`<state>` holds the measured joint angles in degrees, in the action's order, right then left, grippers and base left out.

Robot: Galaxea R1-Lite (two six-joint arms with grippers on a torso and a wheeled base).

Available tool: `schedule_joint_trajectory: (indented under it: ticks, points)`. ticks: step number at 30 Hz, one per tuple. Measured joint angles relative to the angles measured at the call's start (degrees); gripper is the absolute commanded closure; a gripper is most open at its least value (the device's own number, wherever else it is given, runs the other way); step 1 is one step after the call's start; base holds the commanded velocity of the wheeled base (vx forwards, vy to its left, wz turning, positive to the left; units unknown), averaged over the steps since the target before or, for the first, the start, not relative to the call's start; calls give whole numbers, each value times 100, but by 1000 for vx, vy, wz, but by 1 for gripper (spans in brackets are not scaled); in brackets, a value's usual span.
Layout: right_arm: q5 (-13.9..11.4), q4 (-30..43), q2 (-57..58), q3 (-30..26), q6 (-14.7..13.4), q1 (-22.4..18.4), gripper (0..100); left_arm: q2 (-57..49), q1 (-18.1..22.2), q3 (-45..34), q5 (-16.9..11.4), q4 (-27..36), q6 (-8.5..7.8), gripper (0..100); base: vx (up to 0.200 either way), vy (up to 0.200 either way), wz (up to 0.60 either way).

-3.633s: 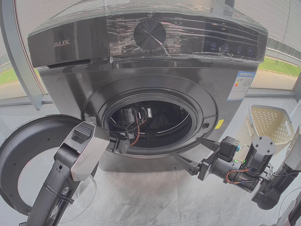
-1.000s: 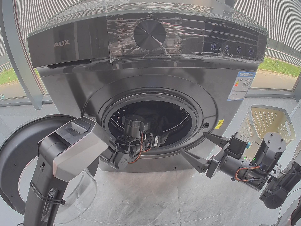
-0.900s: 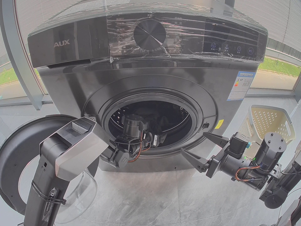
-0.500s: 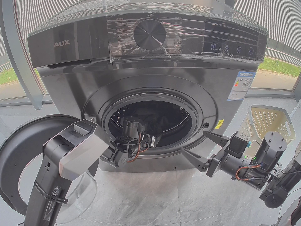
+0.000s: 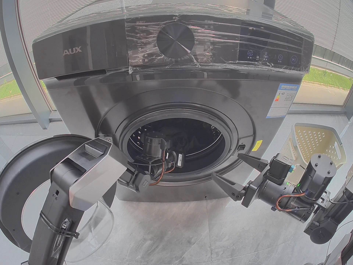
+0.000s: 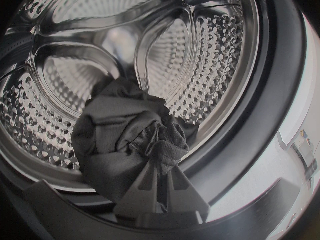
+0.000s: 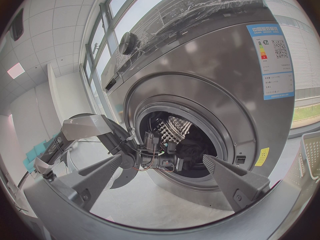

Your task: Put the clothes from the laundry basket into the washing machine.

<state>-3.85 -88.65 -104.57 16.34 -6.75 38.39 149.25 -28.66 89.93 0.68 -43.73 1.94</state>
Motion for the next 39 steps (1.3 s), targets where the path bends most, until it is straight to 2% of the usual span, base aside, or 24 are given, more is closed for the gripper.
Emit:
schedule_joint_trajectory:
  ticks: [8,19,26,31,32,39]
  points:
    - [0,0,-11,23,-2,0,0,-10,177,263,18,23,5,100,0,0,0]
    - [0,0,-22,28,-5,0,0,273,394,1269,188,117,35,100,0,0,0]
    - [-6,2,-33,22,-11,6,0,533,457,1792,315,139,52,100,0,0,0]
    - [-9,2,-34,20,-11,11,0,642,446,1868,323,152,51,100,0,0,0]
    - [-9,2,-34,20,-11,11,0,651,439,1864,323,155,51,0,0,0,0]
    - [-9,2,-33,23,-11,4,0,627,347,1742,284,238,73,0,0,0,0]
